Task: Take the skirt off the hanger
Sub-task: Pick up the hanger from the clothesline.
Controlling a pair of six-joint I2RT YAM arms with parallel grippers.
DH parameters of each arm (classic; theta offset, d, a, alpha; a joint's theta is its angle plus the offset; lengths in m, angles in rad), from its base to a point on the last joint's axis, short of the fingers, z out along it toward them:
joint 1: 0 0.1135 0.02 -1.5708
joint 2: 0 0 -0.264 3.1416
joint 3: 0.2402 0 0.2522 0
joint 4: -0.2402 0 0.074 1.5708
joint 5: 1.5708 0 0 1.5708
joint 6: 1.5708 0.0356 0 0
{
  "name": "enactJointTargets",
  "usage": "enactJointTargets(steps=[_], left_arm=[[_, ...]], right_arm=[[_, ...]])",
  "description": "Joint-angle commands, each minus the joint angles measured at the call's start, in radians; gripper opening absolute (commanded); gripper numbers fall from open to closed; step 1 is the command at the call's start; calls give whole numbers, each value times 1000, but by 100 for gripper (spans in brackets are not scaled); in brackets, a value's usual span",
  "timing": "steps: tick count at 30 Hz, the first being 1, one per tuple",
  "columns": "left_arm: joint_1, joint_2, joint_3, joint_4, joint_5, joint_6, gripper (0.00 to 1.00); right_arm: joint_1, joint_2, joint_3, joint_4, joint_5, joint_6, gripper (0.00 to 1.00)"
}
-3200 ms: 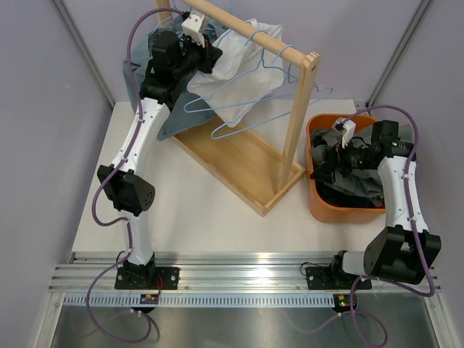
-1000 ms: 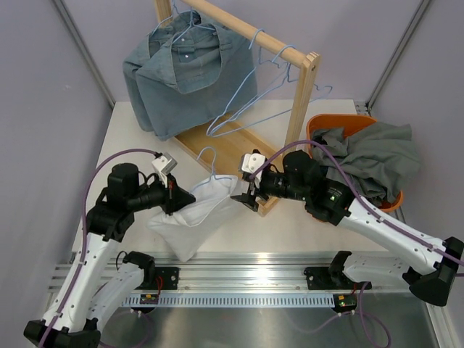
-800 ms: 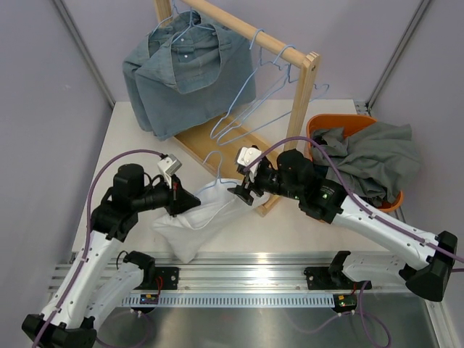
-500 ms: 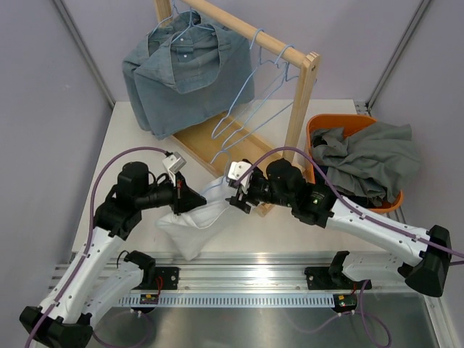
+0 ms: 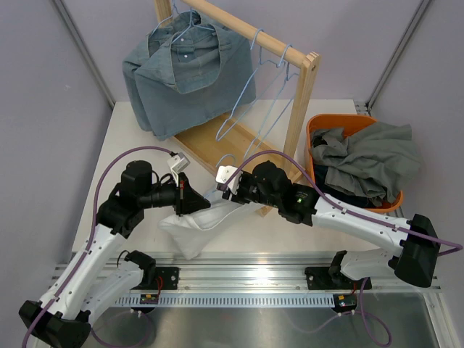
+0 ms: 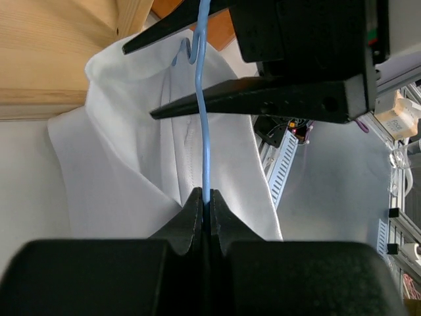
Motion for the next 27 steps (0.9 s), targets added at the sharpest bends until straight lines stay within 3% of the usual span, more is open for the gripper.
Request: enactJointTargets(steps=[1, 7, 11, 12, 15, 18, 21, 27], left_arm=[[-7, -10, 35, 71, 68, -32, 0], [-7, -7, 35, 79, 53, -49, 0], [-6, -2, 52, 59, 10, -40, 0], [-6, 3, 62, 46, -21, -34, 11], [-6, 18, 130, -27, -102, 8, 58], [-7, 24, 222, -96, -210, 51, 82], [-7, 26, 301, -138, -309, 72, 89], [-7, 35, 381, -289, -430, 94, 89]], right_arm=[[17, 21, 20, 127, 39, -46, 41], [21, 6, 19, 131, 39, -81, 0], [21, -27, 15, 92, 39, -78, 0], [23, -32, 15, 57, 39, -75, 0], [23, -44, 8, 20, 39, -69, 0], [23, -52, -1, -18, 42, -67, 0], [23, -55, 3, -63, 83, -49, 0], [20, -25, 83, -223, 204, 52, 0]])
